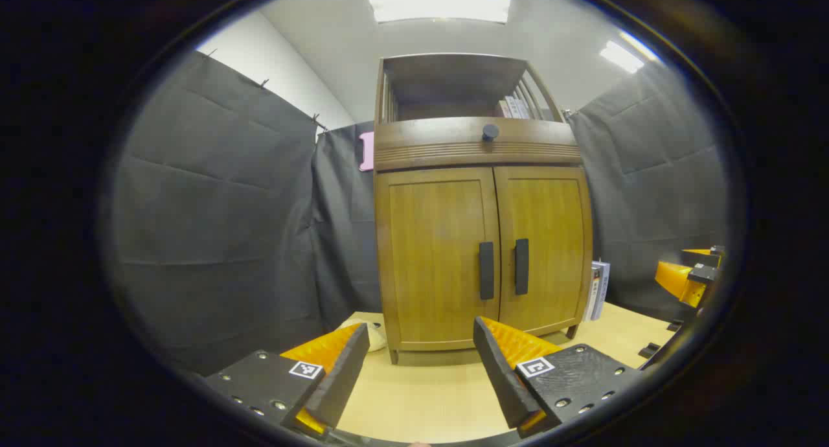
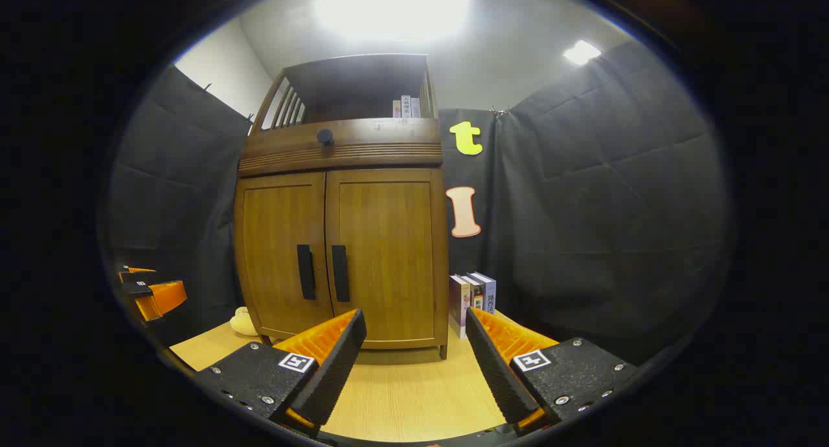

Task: Open the right door of the double-door shoe cabinet with the right hand, and open the left door with the left hand.

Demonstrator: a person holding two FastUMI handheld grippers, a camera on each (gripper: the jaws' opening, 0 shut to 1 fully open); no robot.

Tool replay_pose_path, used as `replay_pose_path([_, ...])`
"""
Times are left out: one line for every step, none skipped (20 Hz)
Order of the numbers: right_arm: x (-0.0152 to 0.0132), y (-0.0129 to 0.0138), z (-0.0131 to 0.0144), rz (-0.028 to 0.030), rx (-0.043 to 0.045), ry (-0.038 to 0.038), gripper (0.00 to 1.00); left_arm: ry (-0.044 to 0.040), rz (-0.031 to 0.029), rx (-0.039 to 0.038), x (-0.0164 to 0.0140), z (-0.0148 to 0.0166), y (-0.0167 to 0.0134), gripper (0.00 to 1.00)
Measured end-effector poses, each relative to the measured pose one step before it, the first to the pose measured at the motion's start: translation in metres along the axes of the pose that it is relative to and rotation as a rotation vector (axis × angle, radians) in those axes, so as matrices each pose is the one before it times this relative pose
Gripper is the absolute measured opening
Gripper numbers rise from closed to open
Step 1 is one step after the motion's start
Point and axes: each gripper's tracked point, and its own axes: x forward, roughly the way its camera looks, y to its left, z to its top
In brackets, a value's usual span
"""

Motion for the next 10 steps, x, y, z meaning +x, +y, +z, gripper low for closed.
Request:
replay_pose_path([0.0003,-0.0009,0.00075,-0.00295,-0.00171,-0.00222,0.95,-0.00108,0.00023,0.00062,-0.00051,-0.00083,0.00028,0.92])
replay_pose_path([-0.00122,-0.00099,0.00024,-0.0034,-0.00094,-0.00353,0.95,-0.0031,0.00107,0.00081,-0.00079,0.00128,0.00065,0.92])
replay_pose_path([-0.0003,0.00008,0.00148,-0.00123,0.00112,-0.00287,0.95,-0.00311,0.00038,0.00046,-0.0003,0.00044,0.00014,0.92])
replay_pose_path([-0.00063,0.00056,0.00027,0.00019,0.00152,-0.00121,0.95,-0.00244,0.001,0.00033,0.0008,0.00008,-0.00039,0.92])
replay_pose_path([-0.00073,0.00013,0.00048,0.00177,-0.00021,-0.00089,0.95,-0.00062,0.00136,-0.00108,-0.00097,-0.00004,0.00028,0.92])
replay_pose_path([-0.00038,0.00011,-0.00059,0.00006,-0.00256,-0.00096,0.95,-0.00053,-0.00078,-0.00326,-0.00136,0.00054,-0.00049,0.92])
replay_pose_path([-0.00056,-0.00056,0.00019,0.00011,-0.00368,-0.00051,0.95,-0.00037,0.00064,-0.00243,-0.0012,-0.0009,0.0008,0.92])
replay_pose_path([-0.00132,0.00016,-0.00017,0.00189,-0.00274,-0.00237,0.95,-0.00057,0.00161,0.00115,-0.00031,0.00009,0.0,0.92])
replay_pose_path([-0.00066,0.00044,0.00064,0.00088,-0.00007,-0.00108,0.96,-0.00127,0.00155,0.00377,-0.00036,-0.00154,-0.0012,0.92])
replay_pose_path([0.00019,-0.00044,-0.00137,0.00112,0.00163,0.00048,0.95,-0.00072,0.00088,0.00208,-0.00062,0.0007,0.00025,0.92])
